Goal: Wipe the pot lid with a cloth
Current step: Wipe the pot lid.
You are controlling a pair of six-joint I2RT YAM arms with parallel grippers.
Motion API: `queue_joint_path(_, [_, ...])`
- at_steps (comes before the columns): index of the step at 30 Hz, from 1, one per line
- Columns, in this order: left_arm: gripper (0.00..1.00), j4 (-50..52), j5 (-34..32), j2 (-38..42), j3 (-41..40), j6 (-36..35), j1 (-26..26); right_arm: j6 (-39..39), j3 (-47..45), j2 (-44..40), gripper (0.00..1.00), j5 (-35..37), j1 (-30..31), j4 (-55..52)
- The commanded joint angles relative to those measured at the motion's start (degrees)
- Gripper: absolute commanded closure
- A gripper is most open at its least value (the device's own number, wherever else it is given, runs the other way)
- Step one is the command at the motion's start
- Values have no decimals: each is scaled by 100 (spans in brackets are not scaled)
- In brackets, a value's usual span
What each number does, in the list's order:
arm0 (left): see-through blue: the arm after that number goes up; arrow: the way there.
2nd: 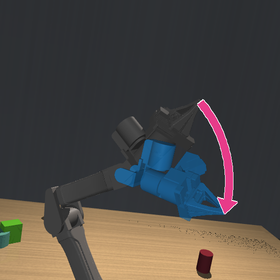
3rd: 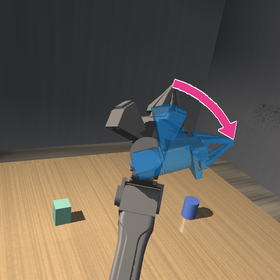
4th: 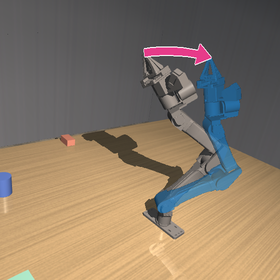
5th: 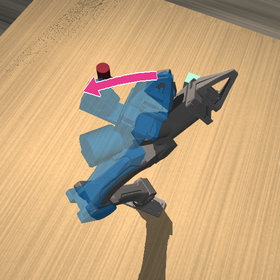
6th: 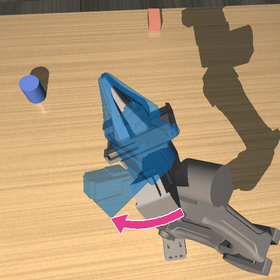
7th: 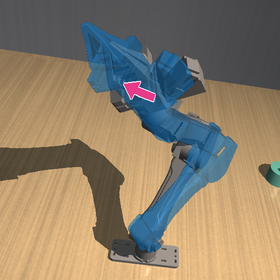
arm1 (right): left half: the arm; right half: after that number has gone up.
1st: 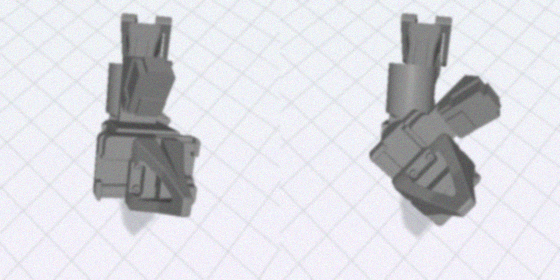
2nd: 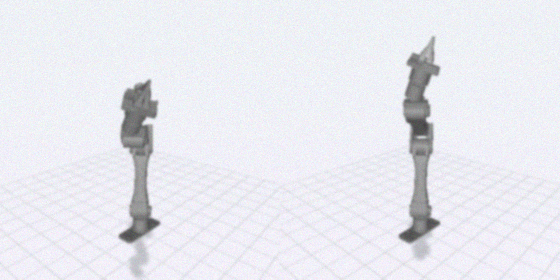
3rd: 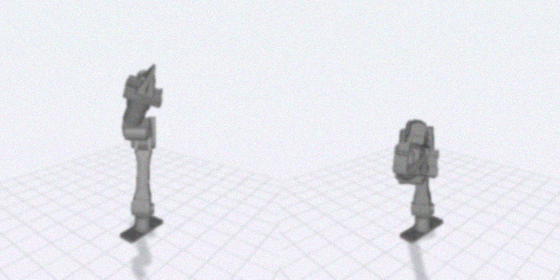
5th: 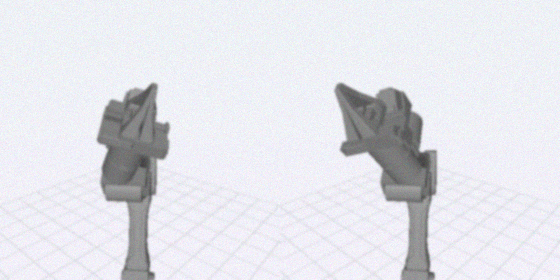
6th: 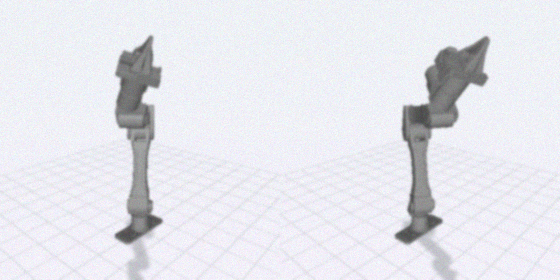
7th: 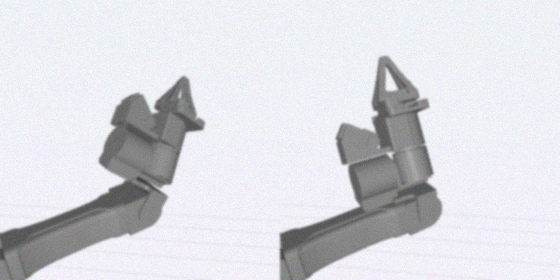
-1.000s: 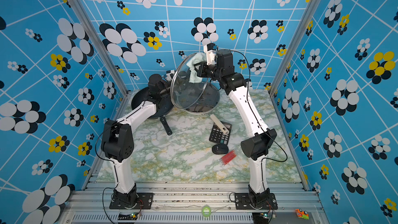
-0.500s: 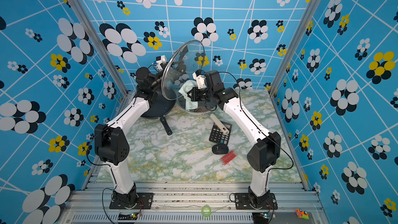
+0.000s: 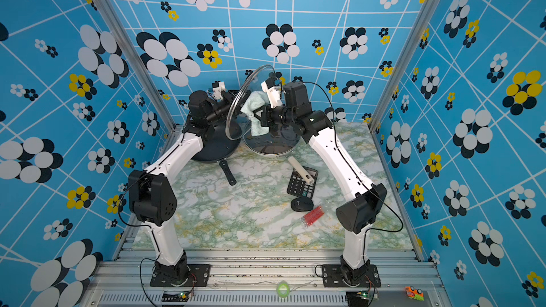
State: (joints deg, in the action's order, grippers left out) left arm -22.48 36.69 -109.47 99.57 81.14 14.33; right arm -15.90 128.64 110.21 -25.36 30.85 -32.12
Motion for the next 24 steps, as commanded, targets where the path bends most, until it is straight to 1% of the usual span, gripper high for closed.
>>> queue_joint_path(1, [100,-276,68,273,158,-288,157,457,1005,530,100,-2,19,-497])
queue_joint_path(4, [100,-184,45,617,-323,-393,202,488,2315,1189,100,65,-57,-1272])
queue_joint_path(6, [100,-129,-13,858,-610,-490,217,472,2718,1404,100,78,-88,-1653])
queue_joint_path(7, [100,-75,-23,940,-678,-509,218,492,2682,1406,100,81,-87,-1716])
queue_joint_path(8, [100,-74,-1,993,-715,-503,220,513,2498,1339,100,80,-88,-1709])
queue_joint_path(11, [100,-145,103,1045,-591,-529,245,469,1462,927,100,4,-87,-1254])
queue_joint_path(12, [100,-214,50,1061,-578,-539,240,429,1066,772,100,-18,-88,-1034])
queue_joint_path(16, [100,-329,-5,893,-234,-453,192,151,173,440,100,-74,-86,-475])
queue_joint_path(20, [100,-668,100,391,406,51,175,-79,-649,158,100,-210,-29,-5])
queue_joint_path(24, [100,-1162,4,22,669,613,175,-184,-960,45,100,-266,43,199])
